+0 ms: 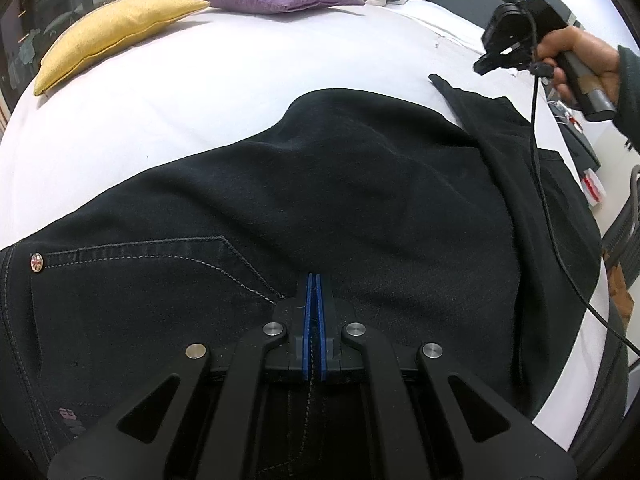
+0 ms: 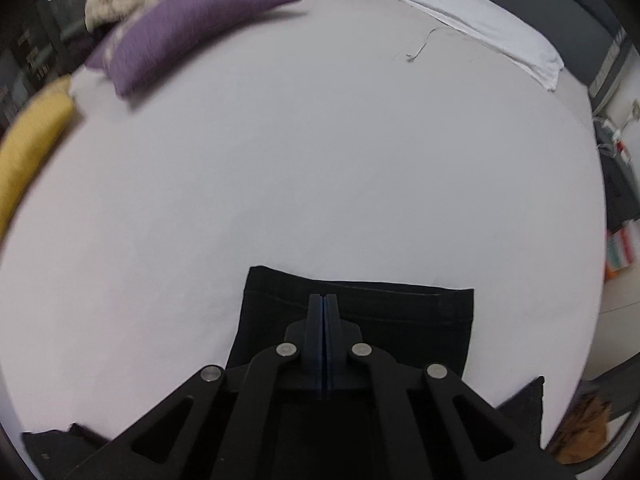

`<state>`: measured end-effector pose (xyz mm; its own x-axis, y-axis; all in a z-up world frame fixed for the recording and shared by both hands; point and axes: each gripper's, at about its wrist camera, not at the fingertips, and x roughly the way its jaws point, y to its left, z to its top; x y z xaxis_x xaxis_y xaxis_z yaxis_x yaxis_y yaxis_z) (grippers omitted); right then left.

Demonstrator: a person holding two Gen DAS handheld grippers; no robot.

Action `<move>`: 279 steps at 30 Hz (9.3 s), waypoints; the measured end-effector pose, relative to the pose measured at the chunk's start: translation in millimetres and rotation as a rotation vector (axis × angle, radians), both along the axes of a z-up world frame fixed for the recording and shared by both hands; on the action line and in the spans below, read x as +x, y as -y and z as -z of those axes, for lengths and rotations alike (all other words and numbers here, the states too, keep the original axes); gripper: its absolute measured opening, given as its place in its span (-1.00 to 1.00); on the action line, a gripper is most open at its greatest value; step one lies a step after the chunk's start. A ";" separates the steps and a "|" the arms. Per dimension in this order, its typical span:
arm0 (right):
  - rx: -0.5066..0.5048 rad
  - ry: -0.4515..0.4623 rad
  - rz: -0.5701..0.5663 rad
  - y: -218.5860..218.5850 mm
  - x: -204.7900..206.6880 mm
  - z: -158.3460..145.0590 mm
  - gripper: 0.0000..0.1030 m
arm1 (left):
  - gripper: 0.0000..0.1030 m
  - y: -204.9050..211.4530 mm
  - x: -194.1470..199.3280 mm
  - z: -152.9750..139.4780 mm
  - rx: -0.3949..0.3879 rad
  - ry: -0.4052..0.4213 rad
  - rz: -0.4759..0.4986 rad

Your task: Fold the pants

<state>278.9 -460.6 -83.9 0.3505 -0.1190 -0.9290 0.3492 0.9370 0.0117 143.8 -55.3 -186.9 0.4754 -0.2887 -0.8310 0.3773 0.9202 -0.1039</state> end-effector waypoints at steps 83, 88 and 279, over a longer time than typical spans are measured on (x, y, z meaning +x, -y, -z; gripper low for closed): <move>0.692 0.458 0.490 156.3 -352.1 70.9 -0.92 | -0.96 30.5 -11.2 0.4 0.123 0.047 0.004; 0.734 0.422 0.566 166.2 -359.9 113.6 -0.96 | -0.96 25.9 -13.2 -1.2 0.128 0.036 0.037; 0.929 0.621 0.526 182.7 -383.9 114.0 0.23 | -0.94 -18.1 -111.2 -50.5 -0.005 0.005 -0.172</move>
<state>-105.0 -643.3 -197.9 0.8715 0.2374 -0.4291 0.3781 0.2320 0.8962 32.6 -37.2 -136.4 0.5224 -0.2073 -0.8271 0.2150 0.9707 -0.1075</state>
